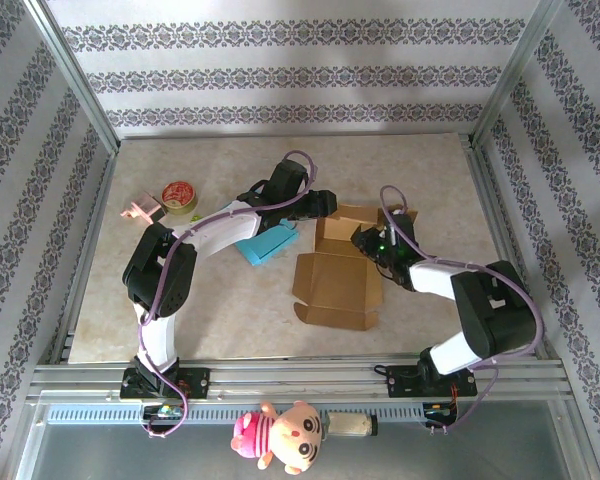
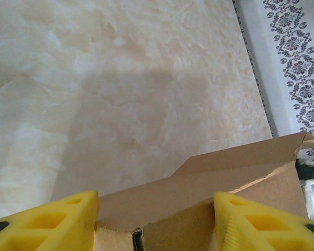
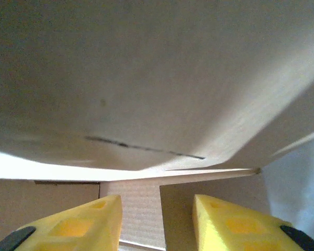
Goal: Fold the paper box
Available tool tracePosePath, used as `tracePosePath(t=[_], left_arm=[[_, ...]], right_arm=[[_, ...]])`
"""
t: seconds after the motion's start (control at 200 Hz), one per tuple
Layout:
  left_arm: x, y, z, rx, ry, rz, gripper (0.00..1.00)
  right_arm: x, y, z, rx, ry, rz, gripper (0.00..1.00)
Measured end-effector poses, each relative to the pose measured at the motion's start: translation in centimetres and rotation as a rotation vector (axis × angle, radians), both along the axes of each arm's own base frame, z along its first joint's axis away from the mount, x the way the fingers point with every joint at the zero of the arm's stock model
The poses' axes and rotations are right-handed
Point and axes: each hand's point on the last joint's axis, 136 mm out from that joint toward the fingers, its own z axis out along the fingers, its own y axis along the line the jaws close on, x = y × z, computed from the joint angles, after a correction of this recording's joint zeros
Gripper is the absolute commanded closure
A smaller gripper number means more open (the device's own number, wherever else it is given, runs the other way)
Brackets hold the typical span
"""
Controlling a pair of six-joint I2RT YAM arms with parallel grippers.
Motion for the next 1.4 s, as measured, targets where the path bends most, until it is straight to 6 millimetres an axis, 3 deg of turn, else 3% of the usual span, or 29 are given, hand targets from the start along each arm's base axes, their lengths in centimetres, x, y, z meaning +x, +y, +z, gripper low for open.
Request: tracePosePath(t=[0.175,0.3,0.37,0.475,0.6,0.705,0.844,0.984,1.084,1.224,1.399], left_arm=[[0.0,0.0,0.0,0.003,0.001,0.001,0.45],[0.0,0.3,-0.3,0.019,0.002,0.009,0.45],[-0.2,0.5,-0.6,0.036,0.013,0.008,0.45],[-0.4,0.4,-0.8,0.047,0.017,0.002,0.45],[-0.6,0.3,-0.9,0.05,0.016,-0.005,0.45],[-0.6,0.3,-0.9,0.048,0.017,-0.008,0.45],[-0.7,0.1,-0.8,0.044,0.019,-0.014,0.4],[-0.9,0.1,0.1,0.035,0.005,-0.017,0.39],[-1.1,0.2,1.9,0.016,-0.024,-0.026,0.38],[-1.7,0.0,4.0,-0.009,-0.063,-0.061,0.36],[-2.4,-0.5,4.6,-0.023,-0.078,-0.119,0.35]], right_arm=[[-0.9,-0.1,1.4,-0.026,-0.017,0.052,0.33],[-2.6,-1.5,6.8,-0.106,-0.152,0.071,0.22],[-3.4,-3.2,10.1,-0.164,-0.262,0.039,0.05],[-4.5,-6.5,12.1,-0.28,-0.356,-0.052,0.02],[-4.3,-9.8,10.6,-0.375,-0.34,-0.107,0.03],[-3.7,-10.6,8.2,-0.373,-0.273,-0.078,0.02],[-2.5,-11.3,10.2,-0.433,-0.321,-0.027,0.02],[-2.3,-13.7,10.7,-0.581,-0.369,0.049,0.03],[-2.4,-17.0,10.1,-0.669,-0.359,0.06,0.03],[-2.7,-22.1,8.6,-0.659,-0.304,0.013,0.06],[-1.6,-20.5,7.0,-0.616,-0.333,0.198,0.13]])
